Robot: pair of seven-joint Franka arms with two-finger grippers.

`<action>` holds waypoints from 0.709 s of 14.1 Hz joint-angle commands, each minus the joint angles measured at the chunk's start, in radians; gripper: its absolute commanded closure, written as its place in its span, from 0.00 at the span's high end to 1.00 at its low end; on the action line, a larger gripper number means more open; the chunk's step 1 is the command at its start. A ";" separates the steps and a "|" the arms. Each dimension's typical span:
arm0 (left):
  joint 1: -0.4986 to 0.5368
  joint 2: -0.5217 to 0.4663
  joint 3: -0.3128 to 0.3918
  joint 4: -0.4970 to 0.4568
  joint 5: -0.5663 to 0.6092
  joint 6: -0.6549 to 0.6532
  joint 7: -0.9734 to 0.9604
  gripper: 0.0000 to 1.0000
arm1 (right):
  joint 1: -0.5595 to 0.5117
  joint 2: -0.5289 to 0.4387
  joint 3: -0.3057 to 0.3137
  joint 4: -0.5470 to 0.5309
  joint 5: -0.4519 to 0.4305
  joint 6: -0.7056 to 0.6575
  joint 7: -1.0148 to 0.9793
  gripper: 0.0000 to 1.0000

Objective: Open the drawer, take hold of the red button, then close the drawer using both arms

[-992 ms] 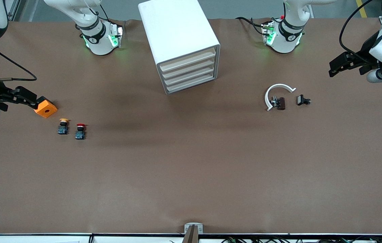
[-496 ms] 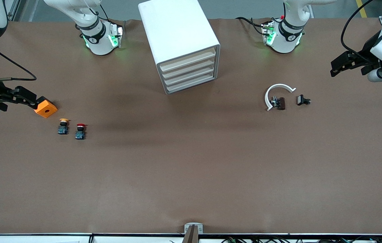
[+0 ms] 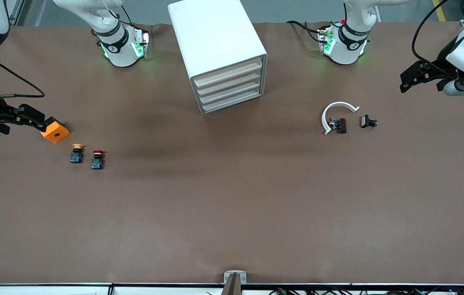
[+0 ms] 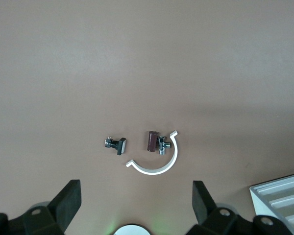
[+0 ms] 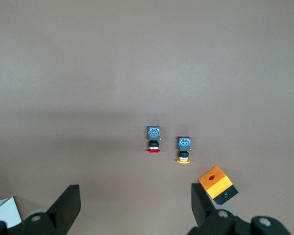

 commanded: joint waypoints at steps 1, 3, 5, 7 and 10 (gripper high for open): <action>0.010 -0.008 0.001 0.000 0.028 0.003 0.036 1.00 | 0.002 -0.013 0.001 0.010 0.004 -0.008 0.007 1.00; 0.010 -0.003 -0.001 0.018 0.054 -0.006 0.039 1.00 | 0.002 -0.013 0.001 0.013 0.003 -0.008 0.007 1.00; 0.010 0.004 -0.001 0.032 0.054 -0.016 0.038 1.00 | 0.002 -0.013 0.001 0.014 0.003 -0.005 0.007 1.00; 0.010 0.004 0.001 0.035 0.054 -0.022 0.039 1.00 | 0.002 -0.013 0.001 0.014 0.003 -0.005 0.007 1.00; 0.012 0.004 0.001 0.044 0.054 -0.029 0.038 1.00 | 0.002 -0.013 0.001 0.013 0.003 -0.003 0.007 1.00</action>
